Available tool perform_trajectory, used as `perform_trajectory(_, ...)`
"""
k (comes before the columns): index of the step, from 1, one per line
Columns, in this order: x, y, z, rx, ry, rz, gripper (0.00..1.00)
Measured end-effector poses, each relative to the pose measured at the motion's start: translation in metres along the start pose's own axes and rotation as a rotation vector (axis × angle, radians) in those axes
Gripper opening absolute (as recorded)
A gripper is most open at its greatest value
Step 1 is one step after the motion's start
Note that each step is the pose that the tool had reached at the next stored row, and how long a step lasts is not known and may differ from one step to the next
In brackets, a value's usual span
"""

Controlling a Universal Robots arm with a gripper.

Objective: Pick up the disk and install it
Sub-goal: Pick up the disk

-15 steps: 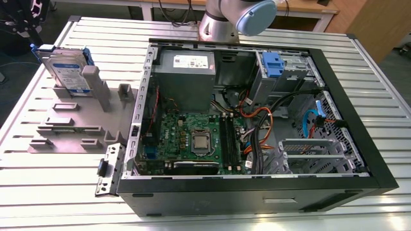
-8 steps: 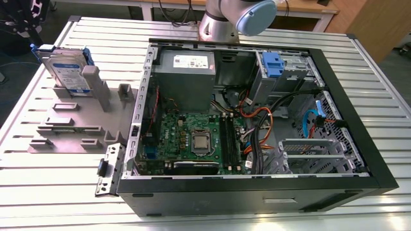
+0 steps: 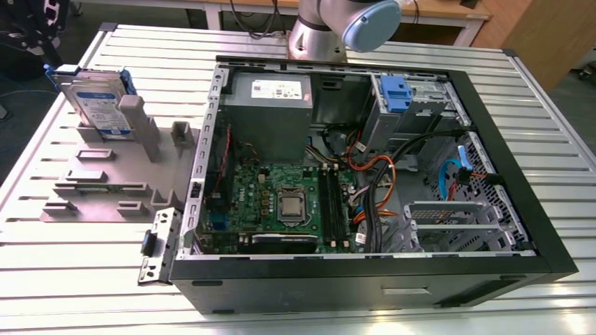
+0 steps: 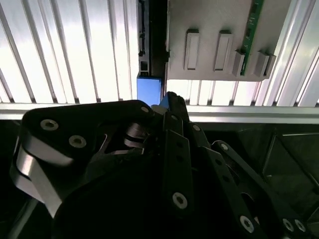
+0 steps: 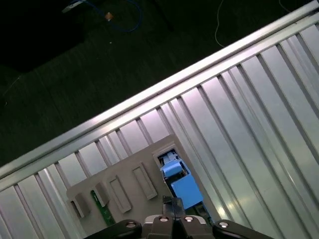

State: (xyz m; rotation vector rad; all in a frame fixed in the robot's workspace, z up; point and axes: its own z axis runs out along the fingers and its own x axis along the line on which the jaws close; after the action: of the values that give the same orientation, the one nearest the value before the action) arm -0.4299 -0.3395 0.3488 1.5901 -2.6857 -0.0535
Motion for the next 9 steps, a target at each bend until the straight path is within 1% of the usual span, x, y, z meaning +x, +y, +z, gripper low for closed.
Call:
perform_trajectory(1, -0.0001, 0.0, 0.0004, 0.0, 0.0005, -0.013, 0.11)
perform_trajectory(2, -0.0005, 0.0004, 0.0009, 0.0002, 0.0005, -0.017, 0.11)
perform_trajectory(6, -0.0064, 0.0035, 0.0029, 0.001, 0.0003, -0.023, 0.11)
perform_trajectory(7, -0.0067, 0.0035, 0.0036, 0.0012, 0.0005, -0.031, 0.17)
perform_trajectory(8, -0.0066, 0.0035, 0.0041, 0.0012, 0.0011, -0.047, 0.17)
perform_trajectory(9, -0.0067, 0.0035, 0.0046, 0.0011, 0.0019, -0.065, 0.24)
